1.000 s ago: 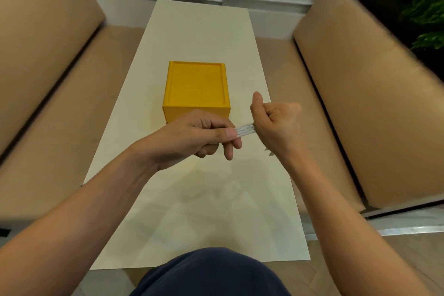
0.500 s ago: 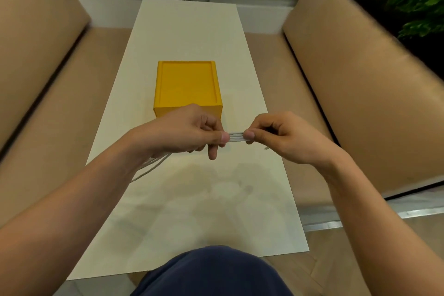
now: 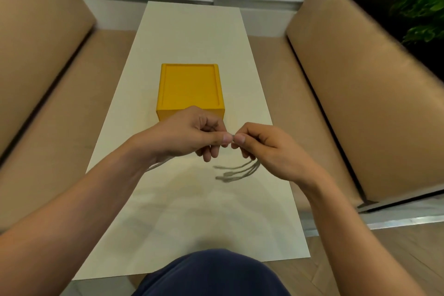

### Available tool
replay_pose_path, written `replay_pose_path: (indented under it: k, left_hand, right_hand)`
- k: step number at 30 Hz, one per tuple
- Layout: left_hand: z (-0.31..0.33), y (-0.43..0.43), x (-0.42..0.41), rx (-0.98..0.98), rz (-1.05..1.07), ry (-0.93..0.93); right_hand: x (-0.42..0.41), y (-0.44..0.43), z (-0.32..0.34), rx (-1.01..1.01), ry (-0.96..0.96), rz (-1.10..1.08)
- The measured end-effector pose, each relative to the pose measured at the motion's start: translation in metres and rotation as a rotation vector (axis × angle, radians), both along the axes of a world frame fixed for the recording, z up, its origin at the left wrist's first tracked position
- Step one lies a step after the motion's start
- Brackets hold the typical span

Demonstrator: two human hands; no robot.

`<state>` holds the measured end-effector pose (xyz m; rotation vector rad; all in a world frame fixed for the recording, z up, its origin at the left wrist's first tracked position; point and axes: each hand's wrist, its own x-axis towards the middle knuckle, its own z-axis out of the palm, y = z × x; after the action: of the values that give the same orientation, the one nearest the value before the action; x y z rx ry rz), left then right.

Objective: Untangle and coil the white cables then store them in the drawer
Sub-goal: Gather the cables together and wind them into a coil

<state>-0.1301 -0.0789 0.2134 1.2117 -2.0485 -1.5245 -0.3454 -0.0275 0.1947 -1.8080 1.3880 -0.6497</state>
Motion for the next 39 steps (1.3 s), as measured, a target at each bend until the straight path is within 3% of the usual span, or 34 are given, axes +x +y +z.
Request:
replay_pose_path:
  k: [3,7,11,17,22,26,32,37,39]
  left_hand:
    - [-0.002,0.003,-0.001,-0.03,0.007,-0.035]
    - [0.0,0.008,-0.012,-0.037,0.024,-0.009]
    - [0.006,0.012,-0.022,0.04,0.0,-0.02]
    - [0.004,0.016,-0.02,-0.005,-0.034,-0.06]
    - [0.0,0.022,-0.001,0.1,-0.132,-0.001]
    - [-0.003,0.025,0.004,-0.002,-0.104,-0.038]
    - [0.003,0.033,0.003,-0.116,-0.097,0.036]
    - [-0.008,0.027,0.015,-0.124,-0.043,-0.102]
    - [-0.003,0.027,0.014,-0.093,-0.085,-0.068]
  right_hand:
    - [-0.001,0.002,0.002,0.027,0.092,-0.027]
    - [0.008,0.002,0.004,0.072,-0.029,-0.203]
    - [0.02,-0.008,-0.008,-0.21,-0.004,-0.518]
    - [0.019,-0.009,-0.006,-0.582,0.143,-0.498]
    - [0.012,-0.013,0.004,-0.664,0.197,-0.481]
    - [0.009,-0.01,0.007,-0.619,0.098,-0.483]
    - [0.01,-0.021,-0.016,-0.566,0.294,-0.52]
    - [0.021,-0.015,0.005,-0.763,0.205,-0.417]
    - [0.018,-0.019,0.001,-0.754,0.232,-0.415]
